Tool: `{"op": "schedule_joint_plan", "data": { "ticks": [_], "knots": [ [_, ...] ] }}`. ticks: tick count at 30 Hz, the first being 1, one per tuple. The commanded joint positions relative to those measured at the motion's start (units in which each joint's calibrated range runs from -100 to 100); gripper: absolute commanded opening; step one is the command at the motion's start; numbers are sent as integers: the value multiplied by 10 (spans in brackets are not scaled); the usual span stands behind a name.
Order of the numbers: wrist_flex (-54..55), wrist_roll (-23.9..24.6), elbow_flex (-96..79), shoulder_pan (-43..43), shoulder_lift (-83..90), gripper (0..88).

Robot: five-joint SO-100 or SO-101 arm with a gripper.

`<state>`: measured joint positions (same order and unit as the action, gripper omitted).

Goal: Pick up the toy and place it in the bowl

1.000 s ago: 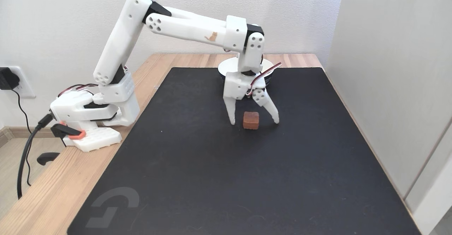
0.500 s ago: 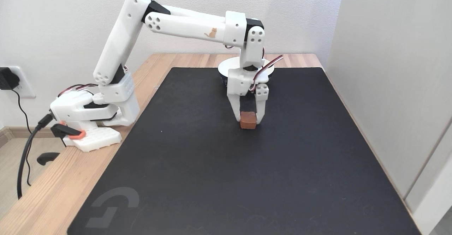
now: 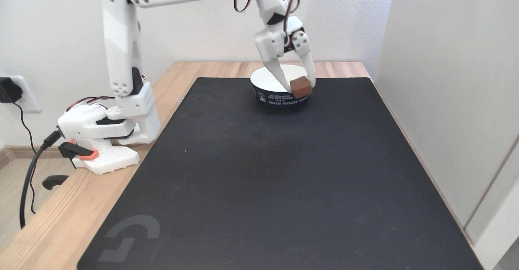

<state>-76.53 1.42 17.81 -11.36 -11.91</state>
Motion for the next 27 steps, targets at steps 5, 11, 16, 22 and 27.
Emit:
{"op": "schedule_joint_plan", "data": {
  "ticks": [5,11,16,22,27],
  "knots": [
    [244,68,-255,-112,267,22],
    [470,99,-439,-207,310,22],
    [576,120,-535,-238,304,22],
    [600,120,-547,-239,220,22],
    [600,120,-547,-238,188,40]
  ]
}}
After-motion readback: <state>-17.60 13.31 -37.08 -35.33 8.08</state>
